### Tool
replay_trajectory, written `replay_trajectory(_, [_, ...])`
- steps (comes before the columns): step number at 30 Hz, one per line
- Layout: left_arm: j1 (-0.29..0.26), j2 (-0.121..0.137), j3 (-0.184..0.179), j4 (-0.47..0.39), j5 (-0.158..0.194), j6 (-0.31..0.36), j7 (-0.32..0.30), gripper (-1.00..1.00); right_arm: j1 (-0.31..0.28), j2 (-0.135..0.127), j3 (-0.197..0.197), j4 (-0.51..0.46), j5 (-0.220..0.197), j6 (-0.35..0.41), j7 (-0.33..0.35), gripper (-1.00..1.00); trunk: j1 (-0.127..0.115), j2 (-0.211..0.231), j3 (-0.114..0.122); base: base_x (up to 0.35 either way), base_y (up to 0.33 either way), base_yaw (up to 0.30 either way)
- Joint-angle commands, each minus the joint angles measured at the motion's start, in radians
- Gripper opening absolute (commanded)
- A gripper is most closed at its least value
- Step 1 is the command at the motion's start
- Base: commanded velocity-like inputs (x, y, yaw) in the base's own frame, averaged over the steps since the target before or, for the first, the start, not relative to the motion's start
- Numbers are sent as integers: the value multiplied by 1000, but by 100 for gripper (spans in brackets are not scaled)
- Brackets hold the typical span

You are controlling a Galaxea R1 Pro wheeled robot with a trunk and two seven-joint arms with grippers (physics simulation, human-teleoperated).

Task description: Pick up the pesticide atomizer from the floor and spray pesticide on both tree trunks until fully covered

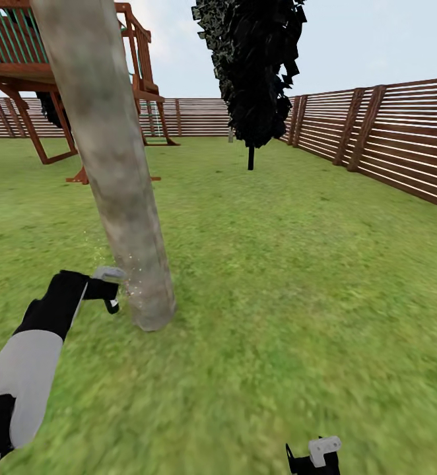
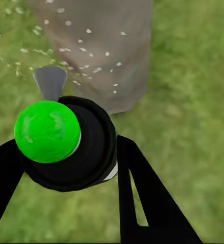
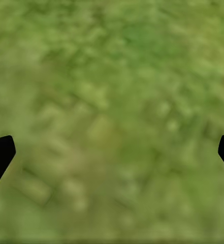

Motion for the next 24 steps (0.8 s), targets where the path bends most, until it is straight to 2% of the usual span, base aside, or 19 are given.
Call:
replay_trajectory(1, [-1, 18, -1, -1, 7, 3, -31, -100, 0, 0, 0, 0, 0, 0, 0, 100, 0, 0, 0, 0, 0, 0])
replay_trajectory(4, [-2, 17, -7, -5, 6, 6, -58, -100, 0, 0, 0, 0, 0, 0, 0, 100, 0, 0, 0, 0, 0, 18])
replay_trajectory(5, [-4, 8, -8, -20, 8, 20, -61, -100, 0, 0, 0, 0, 0, 0, 0, 100, 0, 0, 0, 0, 0, 176])
replay_trajectory(7, [-21, -24, -10, -62, 8, 102, -64, -100, 0, 0, 0, 0, 0, 0, 0, 100, 0, 0, 0, 0, 0, 254])
replay_trajectory(8, [-22, -28, -10, -69, 8, 114, -64, -100, 0, 0, 0, 0, 0, 0, 0, 100, 0, 0, 0, 0, 0, 217])
replay_trajectory(10, [-13, -21, -12, -75, 7, 121, -65, -100, 0, 0, 0, 0, 0, 0, 0, 100, 0, 0, 0, 0, 0, 67])
replay_trajectory(11, [-8, -15, -13, -107, 4, 122, -66, -100, 0, 0, 0, 1, 1, 0, 0, 100, 0, 0, 0, 0, 0, 3])
replay_trajectory(14, [-8, -14, -12, -123, 3, 122, -65, -100, 0, 0, 0, 1, 1, 0, 0, 100, 0, 0, 0, 73, -88, 1])
replay_trajectory(24, [-5, -6, -10, -124, -1, 124, -56, -100, 0, 0, 0, 0, 0, -1, 0, 100, 0, 0, 0, 48, -257, 37])
